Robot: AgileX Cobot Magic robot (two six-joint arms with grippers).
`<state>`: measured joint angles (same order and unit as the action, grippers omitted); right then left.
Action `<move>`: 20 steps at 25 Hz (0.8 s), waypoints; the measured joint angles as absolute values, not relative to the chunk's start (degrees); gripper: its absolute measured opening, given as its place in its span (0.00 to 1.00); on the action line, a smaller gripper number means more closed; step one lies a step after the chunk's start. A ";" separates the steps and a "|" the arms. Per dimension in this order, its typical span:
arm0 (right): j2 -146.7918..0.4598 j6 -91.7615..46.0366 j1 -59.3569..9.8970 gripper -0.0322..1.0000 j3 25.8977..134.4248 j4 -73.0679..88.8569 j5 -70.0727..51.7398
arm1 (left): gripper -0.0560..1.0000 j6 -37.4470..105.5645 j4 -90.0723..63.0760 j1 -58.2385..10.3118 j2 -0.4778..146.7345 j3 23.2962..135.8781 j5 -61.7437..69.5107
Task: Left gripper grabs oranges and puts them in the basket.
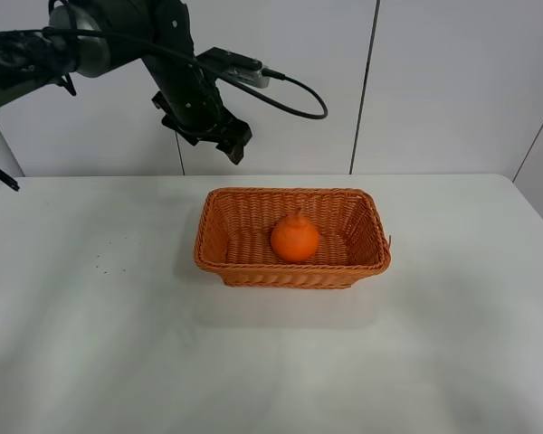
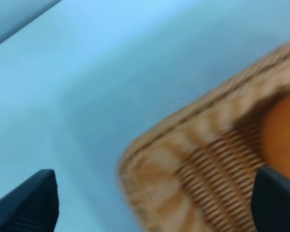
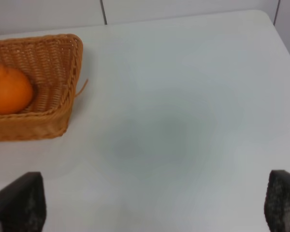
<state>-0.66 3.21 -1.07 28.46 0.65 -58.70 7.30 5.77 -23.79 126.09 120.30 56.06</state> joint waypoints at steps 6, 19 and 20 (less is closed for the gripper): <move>-0.66 3.21 -1.07 0.70 28.46 0.65 -58.70 | 0.91 6.90 7.73 -17.00 124.91 120.30 57.03; -0.66 3.21 -1.07 0.70 28.46 0.65 -58.70 | 0.91 6.72 8.22 0.33 124.31 120.30 59.19; -0.66 3.21 -1.07 0.70 28.46 0.65 -58.70 | 0.91 6.72 8.09 1.12 124.31 120.30 59.24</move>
